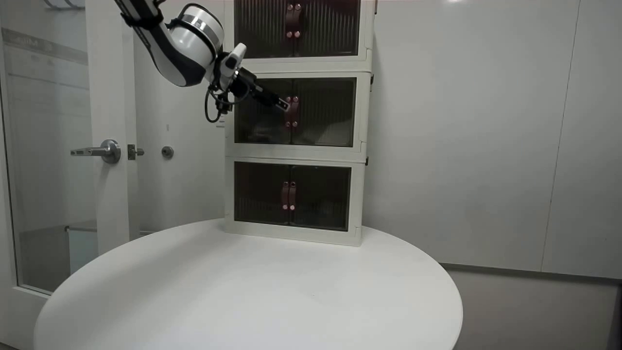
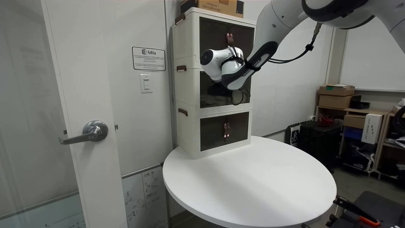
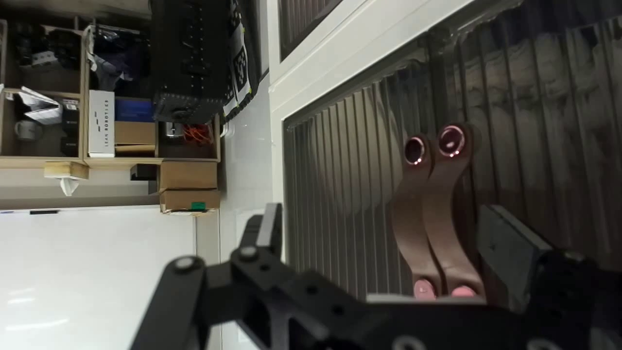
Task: Open the left door of the middle shelf
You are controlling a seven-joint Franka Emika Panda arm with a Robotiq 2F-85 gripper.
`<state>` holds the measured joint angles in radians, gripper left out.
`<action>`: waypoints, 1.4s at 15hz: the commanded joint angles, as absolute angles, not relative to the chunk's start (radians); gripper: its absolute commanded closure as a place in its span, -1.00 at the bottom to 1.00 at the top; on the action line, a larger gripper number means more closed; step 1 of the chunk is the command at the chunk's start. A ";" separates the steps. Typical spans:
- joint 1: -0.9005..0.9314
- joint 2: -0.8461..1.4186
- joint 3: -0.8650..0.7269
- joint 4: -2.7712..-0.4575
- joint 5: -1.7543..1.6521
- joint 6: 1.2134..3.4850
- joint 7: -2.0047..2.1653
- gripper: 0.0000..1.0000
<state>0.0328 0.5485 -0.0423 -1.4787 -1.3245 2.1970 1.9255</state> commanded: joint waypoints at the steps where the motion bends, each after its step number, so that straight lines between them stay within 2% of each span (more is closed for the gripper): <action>1: 0.031 0.583 -0.053 -1.427 -1.335 2.230 1.923 -1.00; 21: 0.010 0.472 -0.076 -1.656 -1.377 2.275 1.996 -1.00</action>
